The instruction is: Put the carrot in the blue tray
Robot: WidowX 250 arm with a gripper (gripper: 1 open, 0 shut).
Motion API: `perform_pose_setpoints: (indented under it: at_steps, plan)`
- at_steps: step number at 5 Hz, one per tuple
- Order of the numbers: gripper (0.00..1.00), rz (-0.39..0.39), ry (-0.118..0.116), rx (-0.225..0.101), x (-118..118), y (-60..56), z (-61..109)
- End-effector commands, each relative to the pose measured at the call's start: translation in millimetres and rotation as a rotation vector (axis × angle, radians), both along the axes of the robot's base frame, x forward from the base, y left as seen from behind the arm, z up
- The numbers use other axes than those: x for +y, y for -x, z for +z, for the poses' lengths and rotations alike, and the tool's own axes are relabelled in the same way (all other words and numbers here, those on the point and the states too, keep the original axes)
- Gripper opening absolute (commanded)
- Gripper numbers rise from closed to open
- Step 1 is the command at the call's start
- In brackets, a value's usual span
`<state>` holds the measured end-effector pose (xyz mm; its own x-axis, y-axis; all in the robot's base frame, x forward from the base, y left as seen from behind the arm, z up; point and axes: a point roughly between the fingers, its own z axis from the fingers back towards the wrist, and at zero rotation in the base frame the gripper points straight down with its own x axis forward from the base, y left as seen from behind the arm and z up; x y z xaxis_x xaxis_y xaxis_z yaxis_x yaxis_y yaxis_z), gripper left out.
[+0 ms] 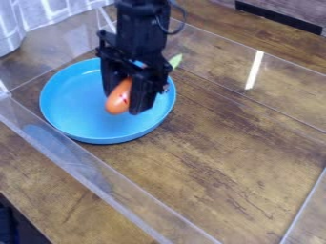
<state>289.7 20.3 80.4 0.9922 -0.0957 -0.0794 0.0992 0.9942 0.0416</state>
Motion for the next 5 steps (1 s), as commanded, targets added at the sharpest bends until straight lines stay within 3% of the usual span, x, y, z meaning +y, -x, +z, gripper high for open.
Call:
perform_pose_setpoints:
  at_steps: [1, 5]
  plan:
    - [0.0, 0.033, -0.015, -0.06, 16.9, -16.7, 8.0]
    - [0.0, 0.06, -0.021, -0.048, 33.5, -27.3, -5.9]
